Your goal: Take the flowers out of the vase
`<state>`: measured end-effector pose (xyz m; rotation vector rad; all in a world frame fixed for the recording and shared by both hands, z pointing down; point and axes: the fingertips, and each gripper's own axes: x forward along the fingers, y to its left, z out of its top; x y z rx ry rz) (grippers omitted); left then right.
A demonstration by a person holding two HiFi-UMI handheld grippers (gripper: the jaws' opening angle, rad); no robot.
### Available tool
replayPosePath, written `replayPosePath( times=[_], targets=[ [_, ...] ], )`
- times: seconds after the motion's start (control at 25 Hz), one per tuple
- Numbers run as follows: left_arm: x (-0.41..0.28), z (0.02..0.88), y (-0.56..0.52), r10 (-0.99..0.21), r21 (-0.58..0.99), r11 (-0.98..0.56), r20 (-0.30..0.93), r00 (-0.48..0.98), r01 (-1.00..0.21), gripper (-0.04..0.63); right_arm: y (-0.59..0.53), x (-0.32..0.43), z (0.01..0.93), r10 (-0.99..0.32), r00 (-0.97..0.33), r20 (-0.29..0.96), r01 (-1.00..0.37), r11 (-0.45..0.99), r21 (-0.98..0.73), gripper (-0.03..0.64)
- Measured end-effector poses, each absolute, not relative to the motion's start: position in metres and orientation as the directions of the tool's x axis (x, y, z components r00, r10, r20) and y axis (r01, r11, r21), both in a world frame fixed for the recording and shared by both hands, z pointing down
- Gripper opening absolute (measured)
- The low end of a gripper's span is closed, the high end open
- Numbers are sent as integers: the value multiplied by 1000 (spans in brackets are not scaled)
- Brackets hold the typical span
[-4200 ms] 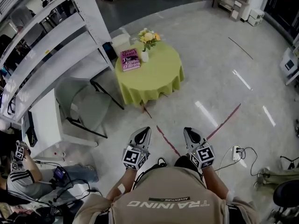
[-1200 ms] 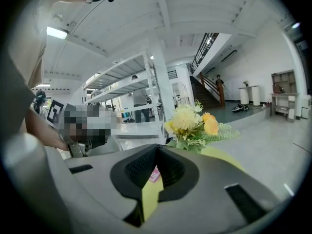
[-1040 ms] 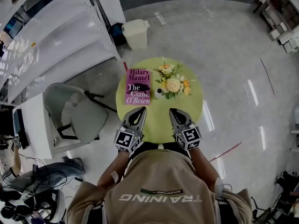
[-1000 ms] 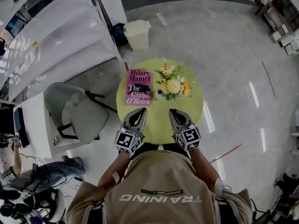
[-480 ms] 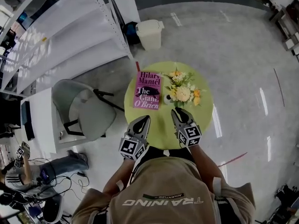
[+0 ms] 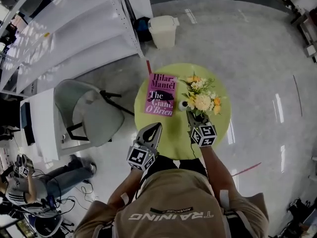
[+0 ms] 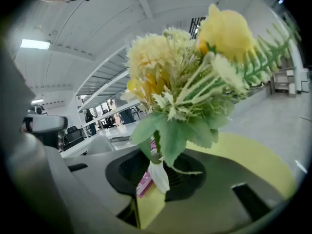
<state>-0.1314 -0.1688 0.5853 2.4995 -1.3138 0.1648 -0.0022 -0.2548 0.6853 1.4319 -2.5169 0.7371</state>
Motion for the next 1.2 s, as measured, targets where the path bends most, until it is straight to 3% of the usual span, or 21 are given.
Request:
replayPosePath(
  times=[0.44, 0.6, 1.2],
  targets=[
    [-150, 599, -169, -767, 232, -533, 273, 581, -814, 2, -286, -11, 695, -801, -492, 341, -855, 369, -365, 123],
    [-157, 600, -171, -765, 227, -536, 278, 581, -813, 2, -293, -13, 694, -821, -460, 340, -880, 368, -302, 52],
    [-127, 585, -179, -747, 223, -587, 223, 626, -779, 2, -295, 12, 588, -856, -485, 178, -867, 444, -227, 40]
  ],
)
